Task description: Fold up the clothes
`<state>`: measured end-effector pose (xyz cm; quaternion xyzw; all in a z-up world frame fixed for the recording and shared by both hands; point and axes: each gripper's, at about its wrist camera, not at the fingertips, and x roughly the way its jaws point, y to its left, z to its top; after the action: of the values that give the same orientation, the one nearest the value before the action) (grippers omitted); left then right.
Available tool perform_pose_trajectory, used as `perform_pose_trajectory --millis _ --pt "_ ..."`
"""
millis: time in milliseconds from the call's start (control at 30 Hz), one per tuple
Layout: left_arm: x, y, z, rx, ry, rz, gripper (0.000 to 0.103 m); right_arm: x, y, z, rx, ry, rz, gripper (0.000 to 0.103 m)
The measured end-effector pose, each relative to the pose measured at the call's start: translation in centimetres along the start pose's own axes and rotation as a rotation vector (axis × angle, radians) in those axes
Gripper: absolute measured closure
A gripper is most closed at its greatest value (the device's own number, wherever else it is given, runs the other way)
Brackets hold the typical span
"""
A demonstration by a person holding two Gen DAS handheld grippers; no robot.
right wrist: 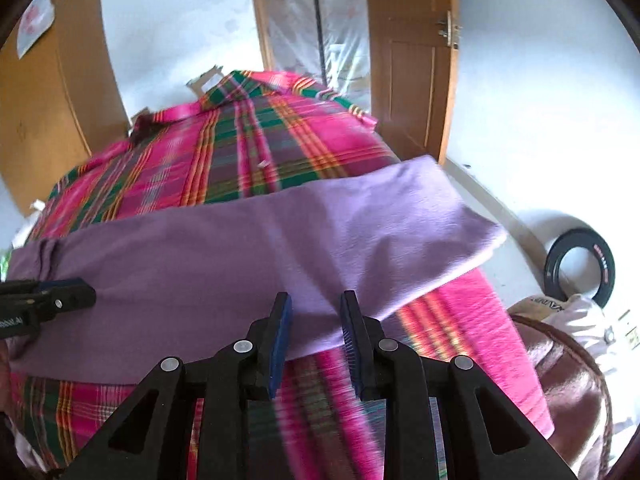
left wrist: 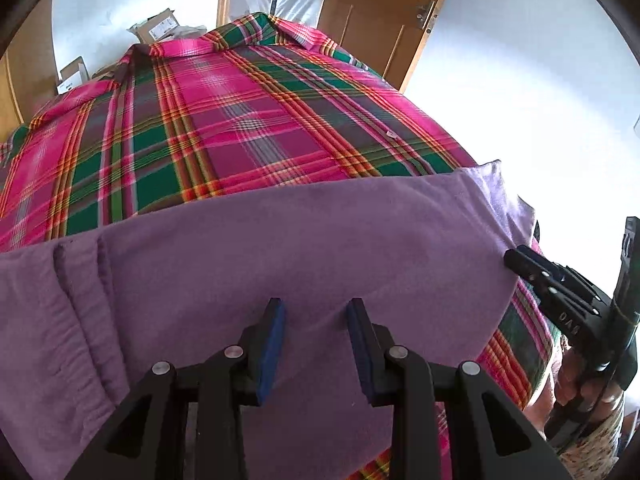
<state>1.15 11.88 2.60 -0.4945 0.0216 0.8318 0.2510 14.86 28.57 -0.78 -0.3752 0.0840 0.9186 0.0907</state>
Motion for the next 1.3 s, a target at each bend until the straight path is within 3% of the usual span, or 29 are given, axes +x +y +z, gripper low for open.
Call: perform_pose_trajectory --millis 167,467,500,533,567,833,933,1200,1300 --pt "0.7 -0.6 0.6 0.008 0.000 0.012 0.071 -1.0 -3.6 0.4 0.101 -0.049 -0.063 0.076" --pt "1.7 -1.4 1.6 0.005 -0.005 -0.019 0.071 -0.1 -9.6 0.7 0.356 -0.031 -0.031 0.071" --pt "1.8 -1.5 1.7 0.008 -0.004 -0.023 0.071 0.0 -9.6 0.9 0.357 -0.032 -0.031 0.067" --pt "2.0 -1.6 1.8 0.011 -0.002 -0.027 0.071 0.2 -9.7 1.0 0.358 -0.026 -0.031 0.054" --pt "2.1 -1.7 1.9 0.013 -0.003 -0.029 0.071 0.5 -9.7 1.2 0.360 -0.018 -0.030 0.051" --pt "3.1 -2.4 3.1 0.005 0.019 -0.097 0.071 1.9 -11.5 1.6 0.475 0.014 0.072 0.051" --pt "3.7 -3.1 3.5 0.017 0.031 -0.139 0.071 2.2 -11.8 1.7 0.501 0.019 0.085 0.051" --pt "4.7 -4.8 4.5 0.054 0.046 -0.161 0.071 3.1 -12.5 2.1 0.566 0.032 0.114 0.051" --pt "5.1 -4.9 4.7 0.052 0.058 -0.168 0.071 3.4 -12.8 2.3 0.590 0.037 0.125 0.065"
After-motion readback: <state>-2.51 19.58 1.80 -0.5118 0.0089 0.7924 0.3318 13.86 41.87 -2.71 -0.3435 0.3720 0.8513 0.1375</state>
